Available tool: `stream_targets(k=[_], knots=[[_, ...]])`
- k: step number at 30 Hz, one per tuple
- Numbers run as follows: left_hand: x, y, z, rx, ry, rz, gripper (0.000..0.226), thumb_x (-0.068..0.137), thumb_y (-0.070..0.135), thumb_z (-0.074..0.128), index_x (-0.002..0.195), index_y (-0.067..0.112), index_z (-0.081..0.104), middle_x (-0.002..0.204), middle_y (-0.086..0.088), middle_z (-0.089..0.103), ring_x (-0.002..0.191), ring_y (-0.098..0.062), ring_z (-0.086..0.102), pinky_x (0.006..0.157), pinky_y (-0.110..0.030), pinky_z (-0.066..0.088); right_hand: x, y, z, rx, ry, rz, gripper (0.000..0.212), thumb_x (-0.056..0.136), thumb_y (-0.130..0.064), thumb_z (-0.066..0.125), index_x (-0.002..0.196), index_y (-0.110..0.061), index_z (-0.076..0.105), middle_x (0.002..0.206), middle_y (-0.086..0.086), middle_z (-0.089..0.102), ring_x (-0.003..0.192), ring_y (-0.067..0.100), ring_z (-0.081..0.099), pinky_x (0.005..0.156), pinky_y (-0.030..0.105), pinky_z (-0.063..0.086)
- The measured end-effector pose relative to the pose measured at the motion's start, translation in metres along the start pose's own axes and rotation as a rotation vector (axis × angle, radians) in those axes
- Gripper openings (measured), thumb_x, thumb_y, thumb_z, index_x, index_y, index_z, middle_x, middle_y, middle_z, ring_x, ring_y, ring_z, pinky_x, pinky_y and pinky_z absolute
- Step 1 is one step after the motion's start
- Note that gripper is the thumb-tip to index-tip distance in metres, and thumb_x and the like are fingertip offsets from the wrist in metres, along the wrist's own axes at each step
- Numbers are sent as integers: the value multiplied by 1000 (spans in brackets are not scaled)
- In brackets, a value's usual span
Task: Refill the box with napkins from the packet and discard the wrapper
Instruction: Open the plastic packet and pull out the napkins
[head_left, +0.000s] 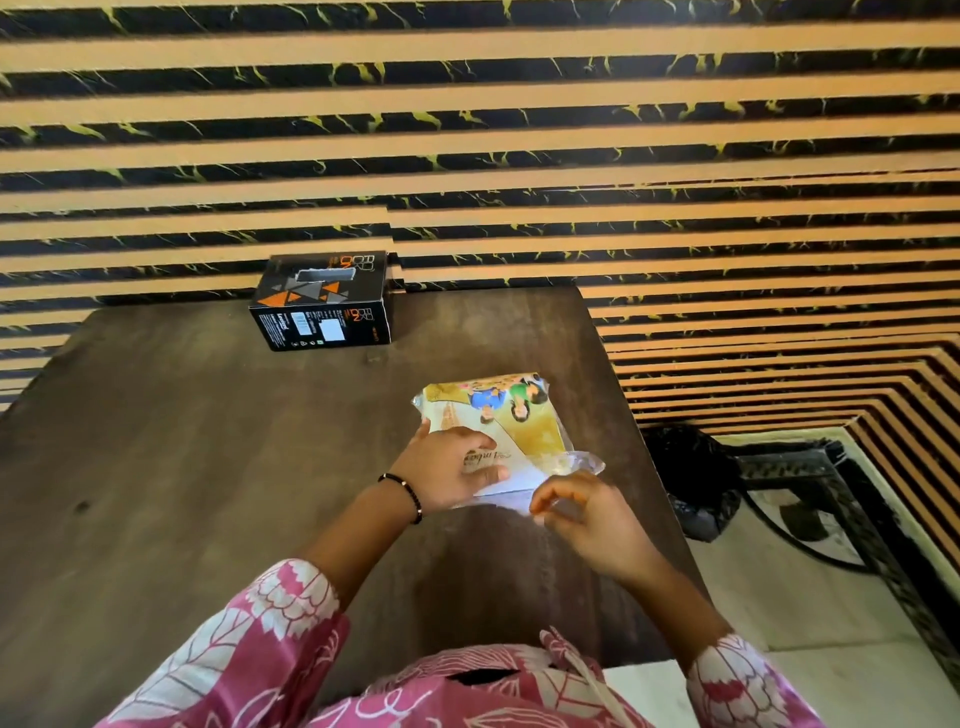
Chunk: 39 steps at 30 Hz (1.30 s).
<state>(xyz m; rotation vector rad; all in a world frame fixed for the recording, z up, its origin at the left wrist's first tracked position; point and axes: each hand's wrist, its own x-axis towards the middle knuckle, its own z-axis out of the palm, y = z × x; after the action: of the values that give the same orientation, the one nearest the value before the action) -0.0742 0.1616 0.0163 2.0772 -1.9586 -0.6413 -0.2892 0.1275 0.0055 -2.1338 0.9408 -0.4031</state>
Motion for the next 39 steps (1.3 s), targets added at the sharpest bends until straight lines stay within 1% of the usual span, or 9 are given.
stream_targets(k=[5, 10, 13, 21, 28, 31, 33, 37, 39], knots=[[-10, 6, 21, 162, -105, 19, 63, 73, 60, 50, 127, 26, 50, 138, 6, 48, 130, -17, 40, 110, -44, 28, -18, 7, 11, -92, -36, 42, 7, 84, -19, 64, 89, -18, 69, 94, -5, 71, 89, 8, 65, 82, 22, 51], [-19, 20, 25, 225, 78, -13, 26, 88, 34, 48, 110, 25, 60, 123, 3, 57, 114, -21, 51, 90, -34, 43, -26, 6, 19, -226, 110, -57, 12, 86, -23, 55, 89, -19, 66, 89, -4, 71, 79, 12, 66, 72, 29, 54], [-20, 25, 21, 187, 167, -17, 21, 90, 28, 46, 102, 25, 64, 112, 2, 62, 105, -22, 56, 79, -32, 47, -23, -1, 21, -280, 151, -135, 15, 82, -23, 51, 86, -19, 65, 88, -3, 71, 80, 15, 66, 73, 30, 53], [-22, 32, 7, 139, 222, -17, 18, 89, 26, 46, 91, 24, 64, 98, 4, 65, 89, -19, 59, 63, -29, 45, -23, 4, 33, -428, -173, 33, 24, 92, -23, 45, 109, -21, 61, 111, 4, 67, 101, 21, 63, 85, 28, 46], [-17, 40, -3, 137, 283, -6, 17, 88, 25, 46, 89, 24, 64, 96, 5, 66, 88, -18, 59, 63, -28, 47, -6, -10, 28, -397, -9, -61, 24, 90, -20, 44, 105, -18, 64, 108, 1, 68, 100, 17, 61, 85, 27, 45], [-16, 41, -5, 135, 289, -9, 18, 87, 24, 46, 88, 24, 64, 93, 6, 67, 87, -17, 59, 62, -28, 46, 10, -13, 38, -462, -95, -96, 26, 87, -17, 47, 105, -13, 65, 108, 7, 67, 103, 20, 58, 93, 31, 45], [-16, 43, -8, 134, 304, -9, 18, 88, 25, 46, 89, 25, 64, 94, 7, 67, 88, -17, 59, 62, -28, 46, 12, -11, 44, -474, -194, -55, 26, 86, -16, 51, 106, -12, 66, 110, 7, 67, 100, 19, 60, 86, 25, 43], [-15, 44, -13, 128, 325, -11, 19, 88, 26, 45, 90, 26, 64, 96, 7, 67, 92, -16, 59, 65, -29, 48, 5, -4, 50, -191, -230, 132, 27, 88, -10, 49, 111, -14, 63, 108, 3, 67, 97, 14, 62, 80, 19, 45], [-15, 44, -12, 122, 321, -14, 19, 88, 26, 45, 90, 27, 64, 95, 7, 68, 91, -16, 59, 64, -29, 47, 7, -8, 50, 278, -113, 379, 23, 90, -8, 47, 110, -14, 57, 102, 3, 65, 90, 13, 62, 76, 23, 48]])
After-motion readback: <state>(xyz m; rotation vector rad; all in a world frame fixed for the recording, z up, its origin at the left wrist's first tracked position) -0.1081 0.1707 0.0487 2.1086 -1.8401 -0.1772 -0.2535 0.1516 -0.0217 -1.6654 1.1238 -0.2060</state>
